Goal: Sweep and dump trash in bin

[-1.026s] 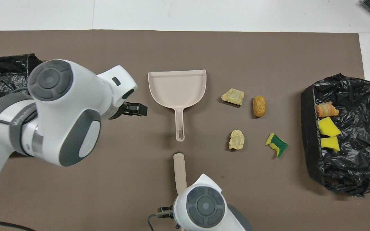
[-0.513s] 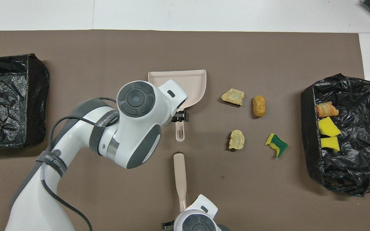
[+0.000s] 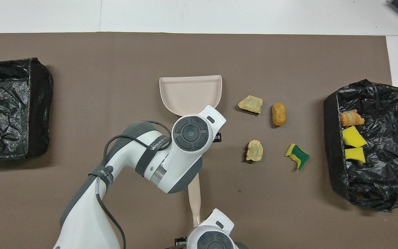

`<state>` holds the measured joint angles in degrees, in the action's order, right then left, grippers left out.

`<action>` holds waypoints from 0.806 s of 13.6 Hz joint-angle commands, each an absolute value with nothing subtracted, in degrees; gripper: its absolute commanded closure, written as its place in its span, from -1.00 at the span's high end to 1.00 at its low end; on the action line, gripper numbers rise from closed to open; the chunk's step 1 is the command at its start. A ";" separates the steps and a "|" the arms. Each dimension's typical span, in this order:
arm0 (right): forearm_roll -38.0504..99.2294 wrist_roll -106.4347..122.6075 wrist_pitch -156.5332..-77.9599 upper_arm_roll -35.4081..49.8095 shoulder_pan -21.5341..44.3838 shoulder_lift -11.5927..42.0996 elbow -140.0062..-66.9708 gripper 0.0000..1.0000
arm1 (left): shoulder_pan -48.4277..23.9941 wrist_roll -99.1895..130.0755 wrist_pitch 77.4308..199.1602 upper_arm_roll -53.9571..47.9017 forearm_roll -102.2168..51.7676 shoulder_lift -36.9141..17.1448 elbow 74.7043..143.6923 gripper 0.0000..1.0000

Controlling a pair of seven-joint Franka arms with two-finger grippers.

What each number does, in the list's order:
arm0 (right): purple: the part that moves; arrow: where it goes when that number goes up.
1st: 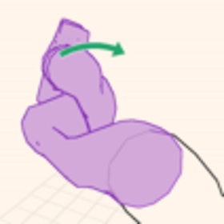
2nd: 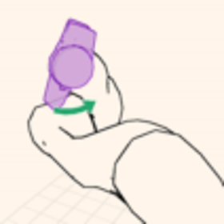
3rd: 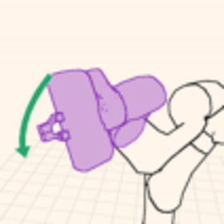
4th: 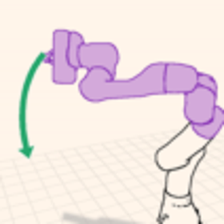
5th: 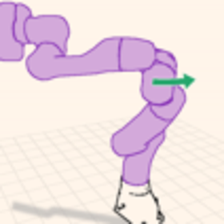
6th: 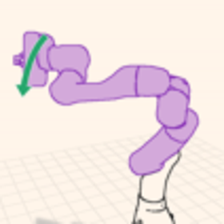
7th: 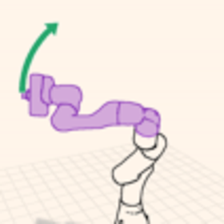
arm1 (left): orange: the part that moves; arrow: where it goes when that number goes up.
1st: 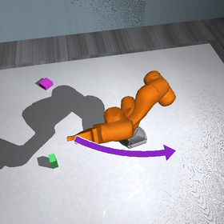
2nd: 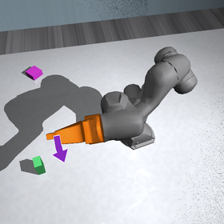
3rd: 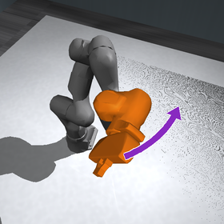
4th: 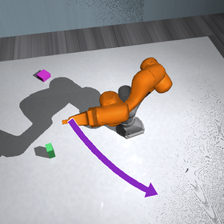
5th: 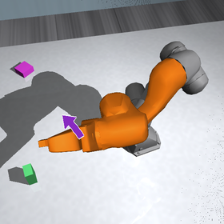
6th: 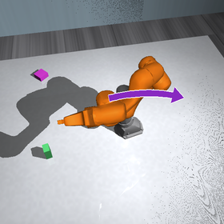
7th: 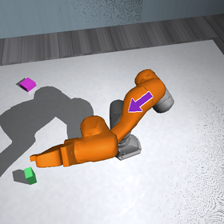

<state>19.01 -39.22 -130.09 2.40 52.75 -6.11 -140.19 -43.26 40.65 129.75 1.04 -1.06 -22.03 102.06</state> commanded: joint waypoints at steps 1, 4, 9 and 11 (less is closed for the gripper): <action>19.07 -34.21 -131.31 2.29 51.68 -5.63 -140.45 -1.00 | -43.60 42.54 130.61 2.11 0.35 -22.15 101.95 0.83; 16.70 -33.05 -130.43 2.11 51.42 -5.28 -140.01 -1.00 | -42.80 42.36 130.08 2.11 0.44 -21.88 101.69 0.54; 15.47 -33.57 -117.62 1.67 48.26 -10.97 -137.46 -1.00 | -42.89 42.19 129.73 2.02 0.35 -21.71 102.22 -1.00; 15.38 -33.49 -111.83 1.67 46.77 -14.66 -137.46 -1.00 | -42.11 41.14 129.64 2.46 0.35 -21.19 101.87 -1.00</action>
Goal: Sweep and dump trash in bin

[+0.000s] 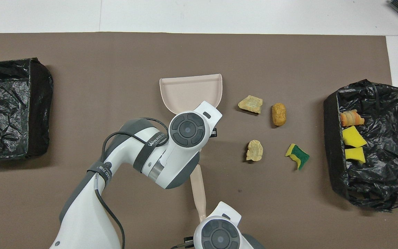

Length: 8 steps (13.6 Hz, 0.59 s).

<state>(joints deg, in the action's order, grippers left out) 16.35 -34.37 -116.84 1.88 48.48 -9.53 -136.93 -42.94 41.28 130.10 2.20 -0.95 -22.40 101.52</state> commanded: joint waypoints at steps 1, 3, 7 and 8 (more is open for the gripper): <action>15.29 -33.40 -109.01 1.76 46.06 -16.59 -137.55 -1.00 | -40.62 37.83 128.42 2.46 0.35 -19.88 101.95 -1.00; 13.20 -33.49 -102.43 1.76 45.18 -19.85 -137.64 -1.00 | -37.28 28.96 123.07 2.37 0.09 -16.72 101.52 -1.00; 7.66 -32.00 -94.50 1.67 39.58 -24.95 -137.64 -1.00 | -33.24 8.51 117.44 2.55 0.00 -14.86 101.69 -1.00; 7.04 -30.08 -93.70 1.67 37.11 -26.18 -137.46 -1.00 | -31.66 0.52 116.29 2.55 -0.26 -14.77 101.52 -1.00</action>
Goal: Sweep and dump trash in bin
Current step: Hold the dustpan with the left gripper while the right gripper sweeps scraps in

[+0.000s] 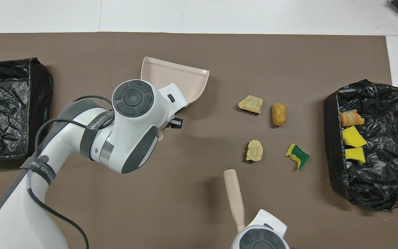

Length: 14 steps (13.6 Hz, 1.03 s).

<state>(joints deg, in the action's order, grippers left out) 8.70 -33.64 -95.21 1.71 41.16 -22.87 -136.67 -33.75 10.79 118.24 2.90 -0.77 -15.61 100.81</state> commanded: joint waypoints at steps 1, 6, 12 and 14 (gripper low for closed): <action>6.16 -28.49 -93.52 1.58 34.39 -26.45 -136.94 -1.00 | -30.60 -3.48 114.37 2.46 -0.52 -14.68 101.51 -1.00; -6.04 -12.52 -100.44 1.84 18.67 -22.25 -136.32 -1.00 | -27.95 -22.13 111.71 2.72 0.00 -14.94 100.37 -1.00; -24.59 -5.82 -110.83 1.93 8.80 -7.93 -129.93 -1.00 | -25.66 -46.49 109.69 2.81 0.52 -14.50 100.37 -1.00; -27.41 -5.19 -114.06 1.93 7.74 -1.79 -126.92 -1.00 | -25.93 -49.90 109.42 2.73 1.23 -13.98 101.07 -1.00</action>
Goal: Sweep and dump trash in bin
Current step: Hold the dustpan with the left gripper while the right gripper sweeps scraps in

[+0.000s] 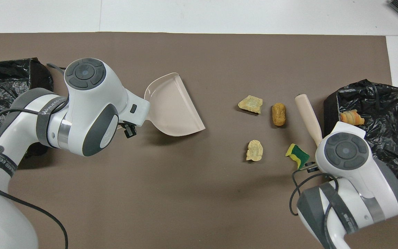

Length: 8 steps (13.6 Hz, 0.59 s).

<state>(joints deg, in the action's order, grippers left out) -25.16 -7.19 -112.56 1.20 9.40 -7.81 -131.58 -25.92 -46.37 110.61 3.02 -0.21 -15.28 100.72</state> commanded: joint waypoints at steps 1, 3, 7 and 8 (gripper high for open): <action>-27.42 -5.88 -114.95 2.02 8.08 0.94 -125.87 -1.00 | -26.45 -51.84 107.94 2.72 1.32 -13.80 101.16 -1.00; -26.28 -7.11 -115.93 2.28 9.05 4.64 -123.50 -1.00 | -26.89 -56.58 106.00 2.38 1.67 -13.27 101.16 -1.00; -15.95 -8.26 -116.37 2.46 15.01 10.54 -120.50 -1.00 | -31.54 -57.83 108.10 2.20 1.67 -13.36 104.05 -1.00; -12.60 -8.26 -116.28 2.46 16.51 10.63 -120.06 -1.00 | -32.51 -57.66 108.98 2.20 1.67 -13.19 105.19 -1.00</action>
<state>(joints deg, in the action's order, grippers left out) -17.66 -7.82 -116.39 2.00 14.16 8.90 -122.02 -30.19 -57.03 107.73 1.58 0.62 -14.79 102.08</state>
